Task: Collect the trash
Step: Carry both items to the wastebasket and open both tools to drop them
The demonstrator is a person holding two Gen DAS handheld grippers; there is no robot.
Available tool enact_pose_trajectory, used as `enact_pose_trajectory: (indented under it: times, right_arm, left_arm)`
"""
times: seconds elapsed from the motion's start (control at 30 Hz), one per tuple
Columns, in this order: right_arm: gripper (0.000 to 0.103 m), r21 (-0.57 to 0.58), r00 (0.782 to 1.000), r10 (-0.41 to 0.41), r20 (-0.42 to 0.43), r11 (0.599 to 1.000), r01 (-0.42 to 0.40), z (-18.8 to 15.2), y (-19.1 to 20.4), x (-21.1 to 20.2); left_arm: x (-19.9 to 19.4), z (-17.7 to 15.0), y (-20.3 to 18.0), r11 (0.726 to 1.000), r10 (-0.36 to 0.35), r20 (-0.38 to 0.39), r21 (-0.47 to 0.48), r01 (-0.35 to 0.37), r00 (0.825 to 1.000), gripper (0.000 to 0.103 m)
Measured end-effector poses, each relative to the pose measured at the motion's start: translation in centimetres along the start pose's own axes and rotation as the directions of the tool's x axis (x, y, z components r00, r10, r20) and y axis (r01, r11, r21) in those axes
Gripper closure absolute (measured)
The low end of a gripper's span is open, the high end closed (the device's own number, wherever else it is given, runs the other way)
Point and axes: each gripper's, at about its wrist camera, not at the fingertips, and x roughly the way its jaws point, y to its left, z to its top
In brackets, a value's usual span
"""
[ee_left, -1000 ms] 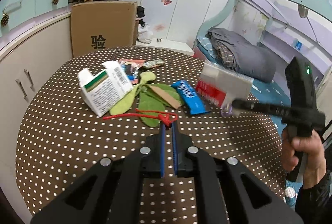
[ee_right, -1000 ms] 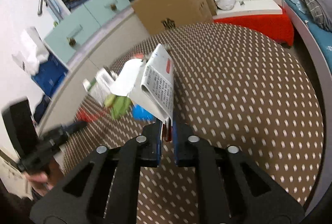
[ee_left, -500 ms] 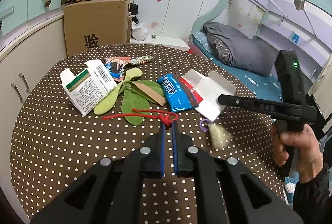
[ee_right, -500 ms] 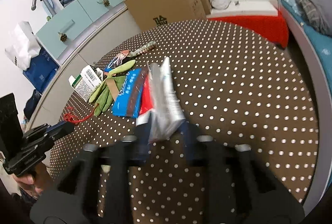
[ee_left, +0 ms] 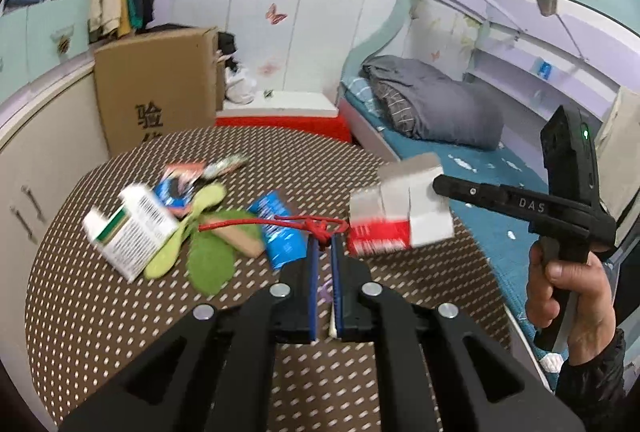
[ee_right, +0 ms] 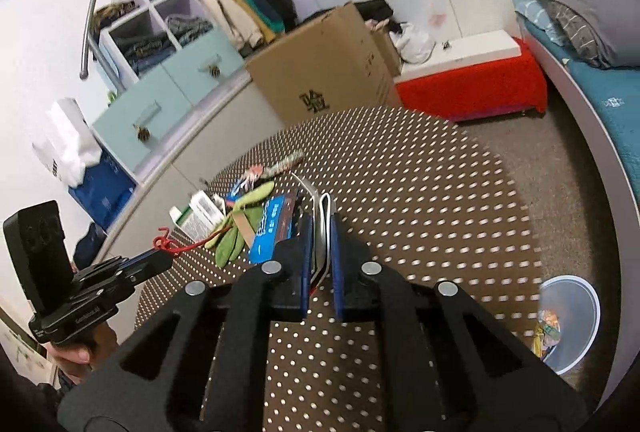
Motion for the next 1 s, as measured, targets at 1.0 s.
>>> enact_pose_trajectory:
  times: [1.0]
  right_arm:
    - [0.095,0.243,0.907,-0.321,0.272,0.935,0.258,1.6,-14.9,-20.1]
  left_arm:
    - [13.8,7.1,-24.3,0.921,-0.300,-0.189,0.199,0.335,0.935,0.097]
